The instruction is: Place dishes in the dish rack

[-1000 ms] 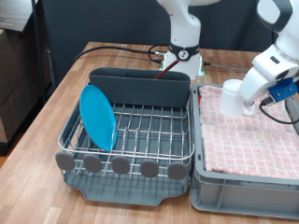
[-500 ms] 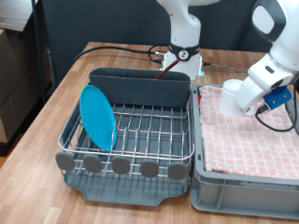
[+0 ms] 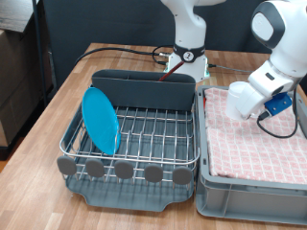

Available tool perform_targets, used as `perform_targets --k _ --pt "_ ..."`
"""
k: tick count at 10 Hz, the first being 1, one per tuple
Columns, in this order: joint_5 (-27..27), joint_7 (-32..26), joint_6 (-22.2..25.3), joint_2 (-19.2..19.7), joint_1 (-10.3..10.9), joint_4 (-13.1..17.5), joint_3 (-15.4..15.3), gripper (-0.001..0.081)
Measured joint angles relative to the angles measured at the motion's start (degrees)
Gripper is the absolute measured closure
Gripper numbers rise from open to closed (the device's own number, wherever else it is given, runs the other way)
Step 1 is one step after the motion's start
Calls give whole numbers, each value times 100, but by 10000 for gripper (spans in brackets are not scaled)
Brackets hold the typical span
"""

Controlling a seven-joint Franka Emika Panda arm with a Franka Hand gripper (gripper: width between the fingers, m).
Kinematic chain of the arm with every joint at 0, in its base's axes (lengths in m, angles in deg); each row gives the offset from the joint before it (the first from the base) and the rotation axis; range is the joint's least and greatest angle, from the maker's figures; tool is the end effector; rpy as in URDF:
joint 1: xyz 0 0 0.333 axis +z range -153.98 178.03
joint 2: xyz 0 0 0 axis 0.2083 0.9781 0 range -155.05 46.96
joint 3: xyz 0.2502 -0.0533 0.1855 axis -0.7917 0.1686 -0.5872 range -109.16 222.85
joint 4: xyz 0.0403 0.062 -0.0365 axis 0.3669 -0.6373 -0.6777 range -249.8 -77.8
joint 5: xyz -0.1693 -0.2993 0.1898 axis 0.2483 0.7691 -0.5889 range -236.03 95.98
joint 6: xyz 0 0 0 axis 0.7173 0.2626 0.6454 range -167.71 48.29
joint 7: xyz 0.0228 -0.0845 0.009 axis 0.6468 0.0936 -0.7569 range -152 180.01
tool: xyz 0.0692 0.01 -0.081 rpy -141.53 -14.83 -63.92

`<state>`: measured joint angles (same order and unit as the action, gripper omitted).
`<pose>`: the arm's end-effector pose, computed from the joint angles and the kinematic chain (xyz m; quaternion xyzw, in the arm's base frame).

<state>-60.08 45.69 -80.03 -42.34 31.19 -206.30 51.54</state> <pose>0.4479 0.1988 0.2352 0.9881 0.0004 -0.1040 0.1134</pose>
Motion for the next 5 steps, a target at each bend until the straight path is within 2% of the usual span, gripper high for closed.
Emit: perform_targets --k 1,2,3,5 --pt "0 0 0 0 0 -8 1 109" --pt "-6 0 0 0 0 -11 -1 269" --pt "-31 0 0 0 0 -14 -8 269" --pt "-70 0 1 0 0 -16 -33 591"
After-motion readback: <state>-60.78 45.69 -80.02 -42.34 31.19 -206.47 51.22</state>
